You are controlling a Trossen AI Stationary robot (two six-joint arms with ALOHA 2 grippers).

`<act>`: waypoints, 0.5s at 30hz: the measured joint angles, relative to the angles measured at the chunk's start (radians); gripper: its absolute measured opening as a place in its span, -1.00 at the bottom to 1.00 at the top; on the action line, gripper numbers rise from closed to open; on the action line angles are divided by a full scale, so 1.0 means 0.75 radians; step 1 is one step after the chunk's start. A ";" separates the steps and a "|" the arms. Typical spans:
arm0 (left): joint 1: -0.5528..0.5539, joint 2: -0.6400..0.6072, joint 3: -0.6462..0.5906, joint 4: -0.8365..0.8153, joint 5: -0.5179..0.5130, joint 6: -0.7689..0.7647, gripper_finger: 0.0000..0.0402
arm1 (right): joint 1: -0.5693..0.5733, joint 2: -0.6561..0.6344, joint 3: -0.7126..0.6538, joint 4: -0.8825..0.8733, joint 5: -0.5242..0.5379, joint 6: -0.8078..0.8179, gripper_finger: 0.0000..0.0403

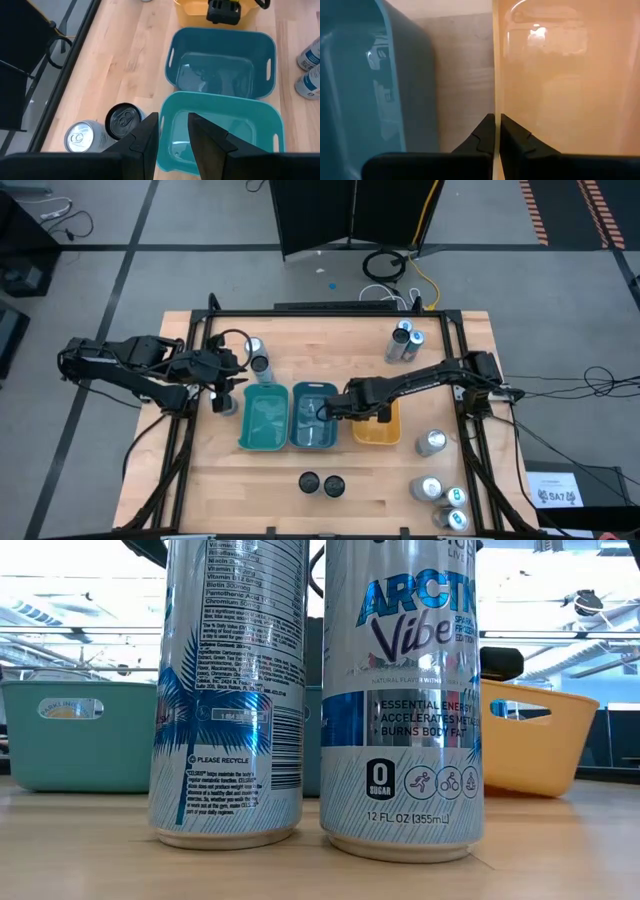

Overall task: Sort soda cans
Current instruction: Prepare the yellow bin

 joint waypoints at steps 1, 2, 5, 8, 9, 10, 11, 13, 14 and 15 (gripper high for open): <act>0.000 0.000 0.000 0.000 0.000 0.003 -0.42 | 0.000 -0.001 0.000 0.000 0.001 0.000 -0.96; 0.000 0.000 0.000 0.000 0.000 0.004 -0.42 | 0.000 -0.001 0.000 0.000 0.001 0.000 -0.96; 0.000 0.000 0.000 0.000 0.000 0.004 -0.42 | 0.001 -0.001 0.000 -0.001 0.001 0.001 -0.96; 0.000 0.000 0.000 0.000 0.000 0.004 -0.42 | 0.003 -0.002 0.000 -0.001 -0.001 -0.001 -0.95; 0.000 0.000 0.000 0.000 -0.001 0.004 -0.42 | 0.003 -0.002 0.000 -0.001 -0.009 -0.002 -0.94; 0.000 0.000 0.000 0.000 0.000 0.005 -0.42 | 0.003 -0.002 0.000 -0.001 -0.026 -0.007 -0.93; 0.000 0.000 0.000 -0.001 -0.001 0.005 -0.42 | 0.003 -0.002 0.000 0.000 -0.033 -0.016 -0.91; -0.001 0.000 0.000 0.000 -0.001 0.005 -0.42 | 0.004 -0.002 0.000 0.005 -0.034 -0.030 -0.88; -0.001 0.000 0.000 0.000 -0.001 0.005 -0.42 | 0.004 -0.002 0.000 0.008 -0.034 -0.032 -0.86; 0.000 0.000 0.000 0.000 -0.001 0.005 -0.42 | 0.004 -0.002 0.000 0.011 -0.034 -0.032 -0.84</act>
